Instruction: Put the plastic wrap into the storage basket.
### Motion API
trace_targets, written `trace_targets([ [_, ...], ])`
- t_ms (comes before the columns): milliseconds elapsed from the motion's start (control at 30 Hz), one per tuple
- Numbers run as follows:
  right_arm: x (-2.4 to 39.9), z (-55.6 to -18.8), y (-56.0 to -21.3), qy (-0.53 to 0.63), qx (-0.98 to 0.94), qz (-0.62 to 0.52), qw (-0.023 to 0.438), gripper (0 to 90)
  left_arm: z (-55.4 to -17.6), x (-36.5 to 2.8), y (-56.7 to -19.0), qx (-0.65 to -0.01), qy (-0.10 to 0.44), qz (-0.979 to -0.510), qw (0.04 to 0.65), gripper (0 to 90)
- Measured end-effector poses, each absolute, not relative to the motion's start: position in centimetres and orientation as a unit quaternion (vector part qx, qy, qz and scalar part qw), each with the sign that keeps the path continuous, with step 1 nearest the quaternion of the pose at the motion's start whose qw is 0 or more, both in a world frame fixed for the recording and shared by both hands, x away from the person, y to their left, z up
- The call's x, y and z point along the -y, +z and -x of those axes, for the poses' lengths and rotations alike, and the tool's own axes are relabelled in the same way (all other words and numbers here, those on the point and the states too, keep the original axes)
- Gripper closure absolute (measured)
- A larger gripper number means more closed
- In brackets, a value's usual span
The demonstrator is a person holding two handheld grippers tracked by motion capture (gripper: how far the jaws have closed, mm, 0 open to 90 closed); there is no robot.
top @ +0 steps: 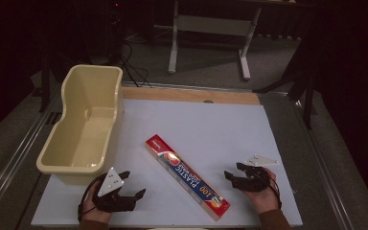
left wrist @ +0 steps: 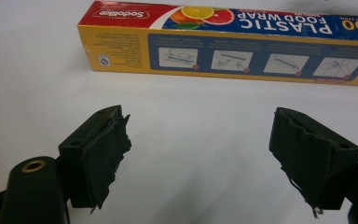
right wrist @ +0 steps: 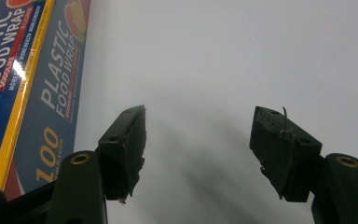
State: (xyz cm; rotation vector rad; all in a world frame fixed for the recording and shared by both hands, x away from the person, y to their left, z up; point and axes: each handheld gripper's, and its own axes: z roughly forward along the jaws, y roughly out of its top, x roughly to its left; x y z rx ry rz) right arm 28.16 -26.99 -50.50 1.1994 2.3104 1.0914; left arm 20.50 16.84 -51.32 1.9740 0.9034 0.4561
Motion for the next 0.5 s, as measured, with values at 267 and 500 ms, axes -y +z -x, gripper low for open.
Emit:
trace_targets([
  [267, 26.0, -28.1, -50.1, 0.390, -0.806, -0.419, 0.148, 35.8, -20.5, -16.8, -51.4, -0.366, 0.183, -0.797, 0.444, 19.1],
  [500, 24.4, -28.0, -49.2, 0.397, -0.811, -0.406, 0.141, 35.9, -20.6, -16.8, -51.5, -0.366, 0.184, -0.797, 0.443, 19.1],
])
